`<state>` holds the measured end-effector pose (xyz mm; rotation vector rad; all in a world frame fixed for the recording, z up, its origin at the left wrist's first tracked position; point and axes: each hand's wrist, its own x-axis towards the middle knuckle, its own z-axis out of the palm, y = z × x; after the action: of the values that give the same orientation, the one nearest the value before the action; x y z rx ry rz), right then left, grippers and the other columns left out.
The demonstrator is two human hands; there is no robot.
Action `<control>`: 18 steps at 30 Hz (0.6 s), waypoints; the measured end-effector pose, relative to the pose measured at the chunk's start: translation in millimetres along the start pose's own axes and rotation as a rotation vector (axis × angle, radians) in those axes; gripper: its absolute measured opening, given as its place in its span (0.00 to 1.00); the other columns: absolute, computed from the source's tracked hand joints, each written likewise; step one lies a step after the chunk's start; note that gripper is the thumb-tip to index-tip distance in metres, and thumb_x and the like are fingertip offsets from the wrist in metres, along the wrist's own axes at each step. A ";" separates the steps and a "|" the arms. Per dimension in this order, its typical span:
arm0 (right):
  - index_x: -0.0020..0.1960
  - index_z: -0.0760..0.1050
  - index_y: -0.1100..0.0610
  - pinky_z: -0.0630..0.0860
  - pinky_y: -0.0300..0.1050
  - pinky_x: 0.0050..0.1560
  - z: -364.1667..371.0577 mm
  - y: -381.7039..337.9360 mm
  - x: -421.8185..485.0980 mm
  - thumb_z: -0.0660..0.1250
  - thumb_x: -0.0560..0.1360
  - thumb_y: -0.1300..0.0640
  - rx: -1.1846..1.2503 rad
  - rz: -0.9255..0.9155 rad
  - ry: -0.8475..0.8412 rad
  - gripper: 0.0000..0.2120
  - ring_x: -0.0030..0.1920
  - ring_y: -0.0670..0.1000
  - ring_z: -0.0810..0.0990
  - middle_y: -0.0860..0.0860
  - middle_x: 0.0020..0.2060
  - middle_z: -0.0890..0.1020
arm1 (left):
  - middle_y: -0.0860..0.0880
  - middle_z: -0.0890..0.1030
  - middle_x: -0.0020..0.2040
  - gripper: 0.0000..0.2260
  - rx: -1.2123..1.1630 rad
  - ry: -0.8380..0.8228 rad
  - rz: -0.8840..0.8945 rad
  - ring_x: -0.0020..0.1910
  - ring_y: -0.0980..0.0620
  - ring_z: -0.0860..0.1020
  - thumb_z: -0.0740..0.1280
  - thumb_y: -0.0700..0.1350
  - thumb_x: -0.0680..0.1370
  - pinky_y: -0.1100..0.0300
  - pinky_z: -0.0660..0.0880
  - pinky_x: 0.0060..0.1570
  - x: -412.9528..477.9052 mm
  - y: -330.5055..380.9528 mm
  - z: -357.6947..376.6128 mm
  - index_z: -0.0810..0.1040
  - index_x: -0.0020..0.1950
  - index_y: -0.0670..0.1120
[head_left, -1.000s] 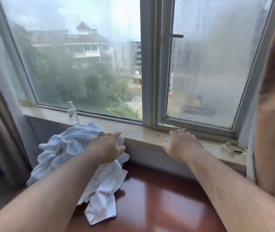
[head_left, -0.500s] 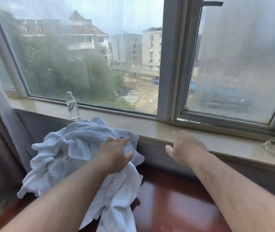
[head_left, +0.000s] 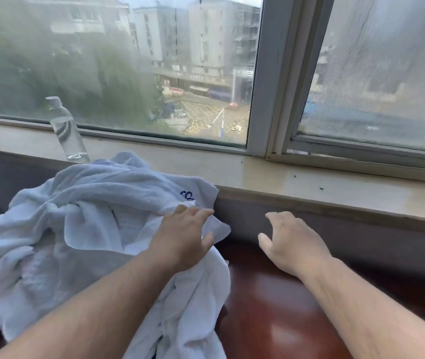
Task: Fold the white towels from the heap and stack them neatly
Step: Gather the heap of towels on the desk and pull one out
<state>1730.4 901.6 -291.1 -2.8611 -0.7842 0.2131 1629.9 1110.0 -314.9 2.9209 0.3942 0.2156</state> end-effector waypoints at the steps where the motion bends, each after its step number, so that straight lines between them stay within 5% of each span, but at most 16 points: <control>1: 0.75 0.63 0.51 0.71 0.52 0.66 2.5 1.6 -2.1 0.58 0.80 0.42 0.019 0.009 -0.007 0.26 0.68 0.56 0.70 0.52 0.70 0.71 | 0.55 0.67 0.74 0.25 0.002 0.004 -0.009 0.73 0.50 0.60 0.58 0.56 0.81 0.54 0.60 0.71 -2.2 -1.1 0.2 0.62 0.78 0.56; 7: 0.78 0.57 0.48 0.70 0.51 0.66 3.5 -29.5 -4.8 0.60 0.79 0.40 0.130 -0.047 -0.106 0.31 0.69 0.56 0.70 0.52 0.72 0.68 | 0.54 0.62 0.77 0.27 0.021 0.121 -0.185 0.75 0.49 0.57 0.60 0.60 0.79 0.50 0.56 0.71 -27.5 -38.9 -21.8 0.60 0.78 0.57; 12: 0.80 0.47 0.42 0.70 0.54 0.68 15.4 -110.3 21.6 0.70 0.68 0.29 0.394 -0.116 -0.233 0.50 0.72 0.57 0.67 0.53 0.75 0.61 | 0.48 0.50 0.78 0.42 0.045 0.276 -0.610 0.75 0.42 0.51 0.62 0.73 0.70 0.35 0.51 0.72 -52.7 -117.9 -38.9 0.47 0.78 0.62; 15: 0.78 0.36 0.36 0.66 0.61 0.72 29.7 -158.1 41.2 0.71 0.56 0.22 0.508 -0.063 -0.296 0.63 0.77 0.60 0.58 0.51 0.79 0.45 | 0.51 0.41 0.79 0.55 -0.218 0.195 -0.893 0.77 0.38 0.48 0.64 0.80 0.60 0.30 0.56 0.69 -57.8 -162.5 -38.3 0.38 0.77 0.66; 18: 0.78 0.35 0.34 0.66 0.61 0.72 47.7 -194.0 61.3 0.73 0.56 0.23 0.539 0.006 -0.340 0.65 0.78 0.61 0.56 0.51 0.80 0.40 | 0.42 0.47 0.80 0.59 -0.383 0.038 -0.993 0.77 0.35 0.52 0.67 0.79 0.59 0.38 0.55 0.73 -57.9 -185.0 -21.1 0.39 0.80 0.60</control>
<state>1678.5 1103.6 -304.9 -2.3405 -0.6445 0.7948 1525.2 1272.8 -338.7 2.0431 1.5158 0.1610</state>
